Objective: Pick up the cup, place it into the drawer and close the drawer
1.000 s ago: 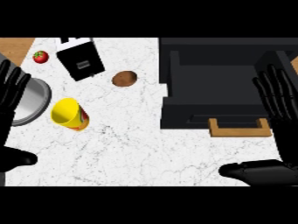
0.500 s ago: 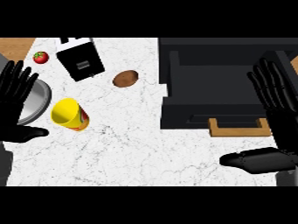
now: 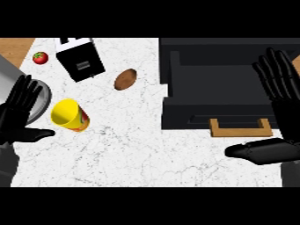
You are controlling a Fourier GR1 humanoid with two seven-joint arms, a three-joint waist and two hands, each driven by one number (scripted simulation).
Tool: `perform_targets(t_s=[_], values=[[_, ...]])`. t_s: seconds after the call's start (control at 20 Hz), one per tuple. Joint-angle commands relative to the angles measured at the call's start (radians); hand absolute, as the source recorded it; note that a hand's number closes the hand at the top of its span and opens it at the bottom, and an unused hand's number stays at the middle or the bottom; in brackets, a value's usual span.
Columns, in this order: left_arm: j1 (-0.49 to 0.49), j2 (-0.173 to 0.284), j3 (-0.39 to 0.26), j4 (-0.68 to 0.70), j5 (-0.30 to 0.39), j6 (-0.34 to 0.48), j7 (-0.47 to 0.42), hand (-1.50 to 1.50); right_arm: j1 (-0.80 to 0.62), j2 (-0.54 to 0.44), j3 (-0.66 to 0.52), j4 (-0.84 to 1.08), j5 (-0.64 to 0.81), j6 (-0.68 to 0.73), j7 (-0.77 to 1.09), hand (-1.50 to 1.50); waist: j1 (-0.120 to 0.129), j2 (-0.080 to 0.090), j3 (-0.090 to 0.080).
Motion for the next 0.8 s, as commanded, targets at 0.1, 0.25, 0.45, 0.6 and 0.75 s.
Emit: perform_targets(t_s=[0.1, 0.25, 0.45, 0.6, 0.75], values=[[-0.12, 0.008, -0.001, 0.321, -0.095, 0.016, -0.157, -1.5, -0.057, -0.048, -0.069, -0.004, -0.062, 0.027, 0.058, -1.5, -0.009, 0.001, -0.001], [-0.113, 0.014, 0.001, 0.449, -0.132, -0.003, -0.291, -1.5, -0.034, -0.011, -0.047, 0.059, -0.028, 0.02, -0.025, -1.5, -0.005, 0.002, 0.0], [-0.169, 0.021, -0.01, 0.64, -0.2, 0.018, -0.424, -1.5, -0.074, 0.009, -0.005, 0.055, 0.019, -0.014, 0.007, -1.5, -0.01, 0.005, -0.002], [-0.171, 0.06, 0.007, 0.747, -0.213, -0.007, -0.522, -1.5, -0.086, -0.001, -0.022, 0.023, -0.009, -0.016, 0.061, -1.5, -0.011, 0.005, -0.002], [-0.223, 0.071, 0.008, 0.83, -0.235, 0.004, -0.574, -1.5, -0.088, -0.009, -0.019, 0.0, -0.009, -0.009, 0.074, -1.5, -0.021, 0.008, -0.003]])
